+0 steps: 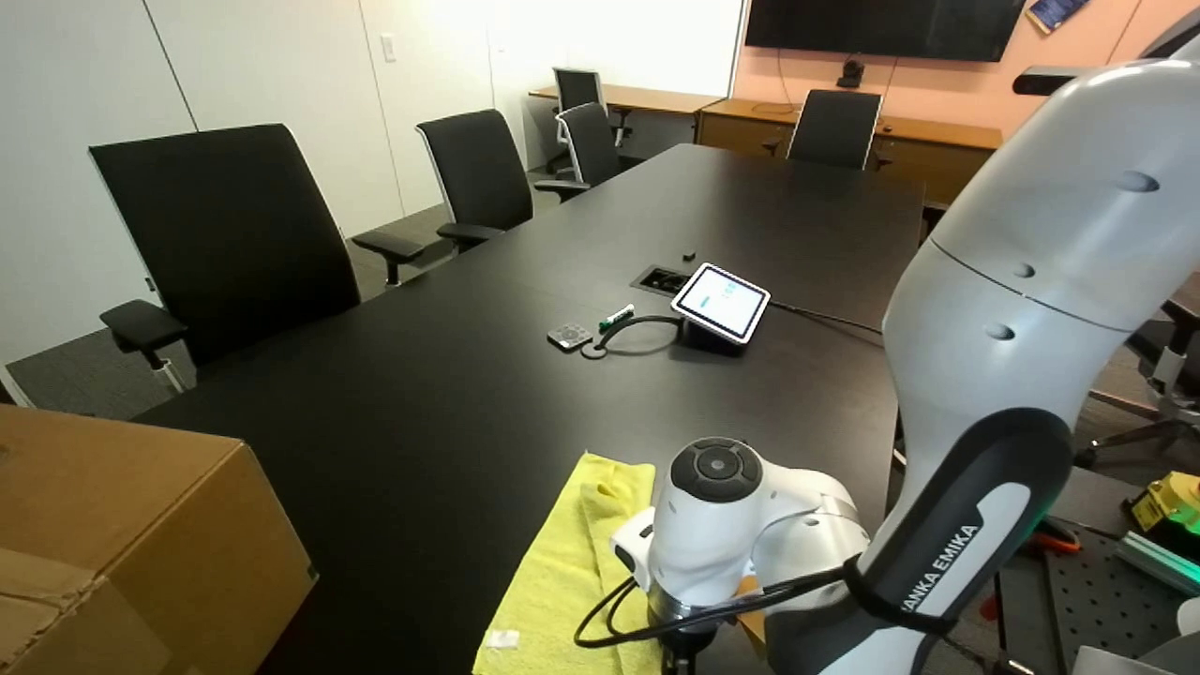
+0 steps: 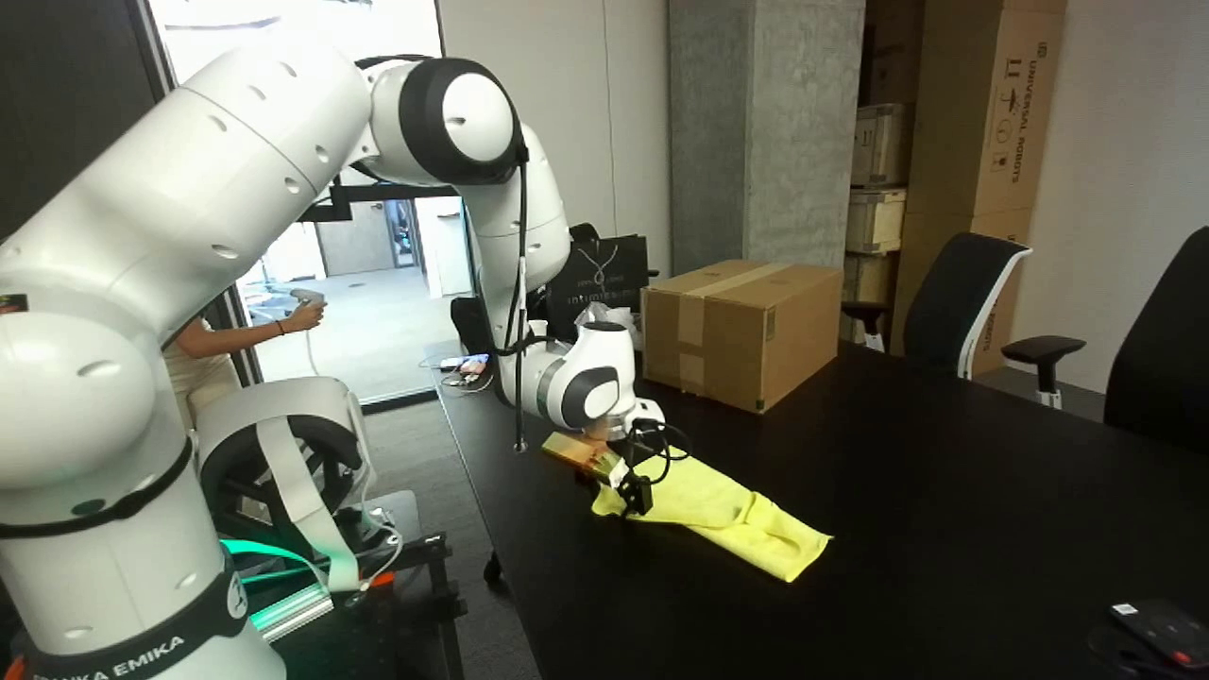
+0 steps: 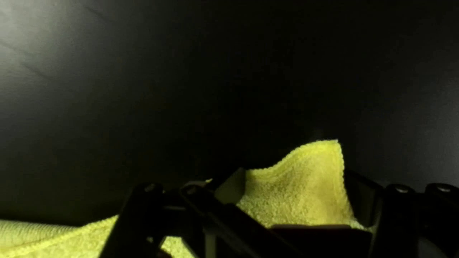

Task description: Fold the rag in half

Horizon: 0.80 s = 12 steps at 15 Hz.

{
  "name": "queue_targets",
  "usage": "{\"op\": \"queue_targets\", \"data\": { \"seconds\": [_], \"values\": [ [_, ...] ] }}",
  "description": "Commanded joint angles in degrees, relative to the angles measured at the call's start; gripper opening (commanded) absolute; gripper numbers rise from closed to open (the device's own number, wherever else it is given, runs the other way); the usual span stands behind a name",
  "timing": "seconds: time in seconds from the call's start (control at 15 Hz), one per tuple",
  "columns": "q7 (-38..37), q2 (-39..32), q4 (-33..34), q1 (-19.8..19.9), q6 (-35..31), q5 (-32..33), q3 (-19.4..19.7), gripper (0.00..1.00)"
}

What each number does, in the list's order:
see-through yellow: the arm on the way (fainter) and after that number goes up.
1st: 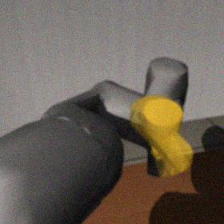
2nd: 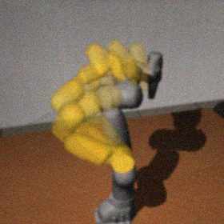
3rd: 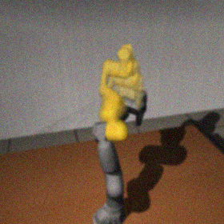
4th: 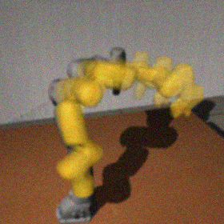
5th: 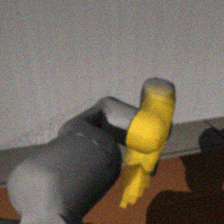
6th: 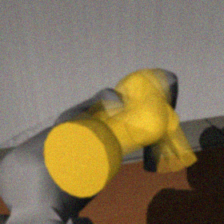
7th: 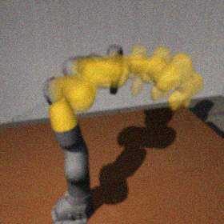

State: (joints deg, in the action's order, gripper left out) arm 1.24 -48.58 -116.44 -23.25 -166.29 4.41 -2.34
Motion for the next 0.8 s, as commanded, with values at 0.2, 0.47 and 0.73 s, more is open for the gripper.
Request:
{"op": "queue_targets", "data": {
  "seconds": [0.2,0.47,0.73],
  "values": [
    [-1.74,0.91,0.03,-0.67,2.92,2.63,1.45,0.06],
    [-2.41,3.40,-1.24,-0.97,3.62,3.78,2.14,0.00],
    [-2.71,4.74,-1.34,-0.83,4.09,4.09,2.06,0.04]
  ]
}}
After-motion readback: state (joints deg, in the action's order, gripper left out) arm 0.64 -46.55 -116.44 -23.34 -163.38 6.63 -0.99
